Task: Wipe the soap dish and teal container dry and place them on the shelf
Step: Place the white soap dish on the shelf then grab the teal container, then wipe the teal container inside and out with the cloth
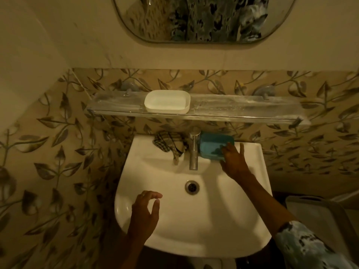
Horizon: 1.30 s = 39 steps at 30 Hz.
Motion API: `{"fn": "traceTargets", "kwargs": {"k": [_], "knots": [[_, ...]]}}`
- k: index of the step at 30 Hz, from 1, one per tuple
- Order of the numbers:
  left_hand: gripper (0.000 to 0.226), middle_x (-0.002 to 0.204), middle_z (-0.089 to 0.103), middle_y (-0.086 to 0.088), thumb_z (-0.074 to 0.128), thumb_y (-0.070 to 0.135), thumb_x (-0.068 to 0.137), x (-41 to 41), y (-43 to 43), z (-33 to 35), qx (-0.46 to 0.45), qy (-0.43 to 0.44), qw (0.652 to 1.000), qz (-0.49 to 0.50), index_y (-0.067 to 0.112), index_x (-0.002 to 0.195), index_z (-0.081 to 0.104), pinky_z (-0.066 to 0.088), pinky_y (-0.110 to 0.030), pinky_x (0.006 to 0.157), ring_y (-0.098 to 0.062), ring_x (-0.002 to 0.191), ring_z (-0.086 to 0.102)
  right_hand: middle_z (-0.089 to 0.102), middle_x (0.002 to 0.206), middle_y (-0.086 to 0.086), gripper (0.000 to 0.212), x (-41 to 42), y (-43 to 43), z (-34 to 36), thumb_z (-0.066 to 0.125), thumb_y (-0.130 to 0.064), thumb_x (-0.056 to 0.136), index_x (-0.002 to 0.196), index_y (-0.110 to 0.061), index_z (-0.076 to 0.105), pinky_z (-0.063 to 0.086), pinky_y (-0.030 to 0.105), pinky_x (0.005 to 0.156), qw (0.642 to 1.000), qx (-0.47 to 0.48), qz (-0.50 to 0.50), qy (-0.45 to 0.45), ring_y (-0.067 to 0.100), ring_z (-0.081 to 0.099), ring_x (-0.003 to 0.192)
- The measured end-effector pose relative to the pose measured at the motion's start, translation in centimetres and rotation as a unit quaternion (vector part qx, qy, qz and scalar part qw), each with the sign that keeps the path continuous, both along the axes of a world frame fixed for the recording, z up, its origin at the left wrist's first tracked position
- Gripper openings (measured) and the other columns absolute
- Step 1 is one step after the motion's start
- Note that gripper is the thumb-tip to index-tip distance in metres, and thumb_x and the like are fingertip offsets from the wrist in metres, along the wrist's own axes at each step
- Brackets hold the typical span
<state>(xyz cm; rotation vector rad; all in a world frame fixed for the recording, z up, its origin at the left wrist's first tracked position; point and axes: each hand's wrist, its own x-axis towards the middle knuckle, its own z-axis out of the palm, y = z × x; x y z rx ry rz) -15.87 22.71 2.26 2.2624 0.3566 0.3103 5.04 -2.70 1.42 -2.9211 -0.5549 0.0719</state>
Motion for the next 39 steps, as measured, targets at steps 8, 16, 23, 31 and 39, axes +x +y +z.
{"fn": "traceTargets", "kwargs": {"k": [8, 16, 23, 31, 39], "knots": [[0.013, 0.097, 0.066, 0.003, 0.059, 0.004, 0.089, 0.3, -1.4, -0.6, -0.052, 0.067, 0.996, 0.025, 0.012, 0.094, 0.067, 0.045, -0.029, 0.085, -0.007, 0.092, 0.059, 0.059, 0.133, 0.018, 0.03, -2.8, -2.3, -1.3, 0.056, -0.003, 0.092, 0.121, -0.005, 0.063, -0.01, 0.056, 0.116, 0.992, 0.123, -0.019, -0.023, 0.032, 0.04, 0.139], [0.011, 0.097, 0.066, -0.005, 0.061, 0.002, 0.087, 4.1, -2.2, -1.2, -0.033, 0.09, 0.995, -0.013, 0.007, 0.095, 0.067, 0.044, -0.027, 0.078, -0.02, 0.092, 0.06, 0.068, 0.102, 0.012, 0.014, -8.8, -4.7, 0.8, 0.06, -0.013, 0.094, 0.104, -0.005, 0.066, 0.054, 0.02, 0.076, 0.901, 0.404, -0.124, 0.094, 0.007, 0.063, 0.09], [0.032, 0.121, 0.057, -0.018, 0.064, 0.006, 0.085, 11.0, 0.4, -1.6, 0.05, 0.146, 0.987, -0.043, 0.003, 0.117, 0.058, 0.04, -0.033, 0.092, -0.033, 0.114, 0.053, 0.067, 0.09, -0.004, 0.008, -13.8, -5.4, 0.9, 0.058, -0.014, 0.095, 0.098, -0.013, 0.066, 0.049, 0.011, 0.058, 0.822, 0.5, -0.207, 0.178, -0.006, 0.064, 0.082], [0.067, 0.137, 0.047, -0.021, 0.062, 0.032, 0.085, 22.0, 1.3, 0.0, 0.015, 0.195, 0.977, 0.087, 0.004, 0.139, 0.034, 0.039, -0.046, 0.105, -0.04, 0.126, 0.044, 0.071, 0.102, 0.003, 0.015, -18.3, -4.2, 1.1, 0.058, -0.011, 0.094, 0.106, -0.015, 0.066, 0.055, 0.019, 0.064, 0.761, 0.547, -0.279, 0.208, 0.016, 0.068, 0.093], [0.084, 0.145, 0.038, -0.015, 0.071, 0.047, 0.077, 24.8, 0.9, -1.9, -0.032, 0.293, 0.937, 0.188, 0.006, 0.14, 0.034, 0.033, -0.045, 0.106, -0.036, 0.132, 0.036, 0.074, 0.106, -0.001, 0.04, -19.9, -2.7, 2.3, 0.061, 0.007, 0.086, 0.118, -0.018, 0.061, 0.054, 0.019, 0.068, 0.682, 0.62, -0.269, 0.281, 0.01, 0.07, 0.096]]}}
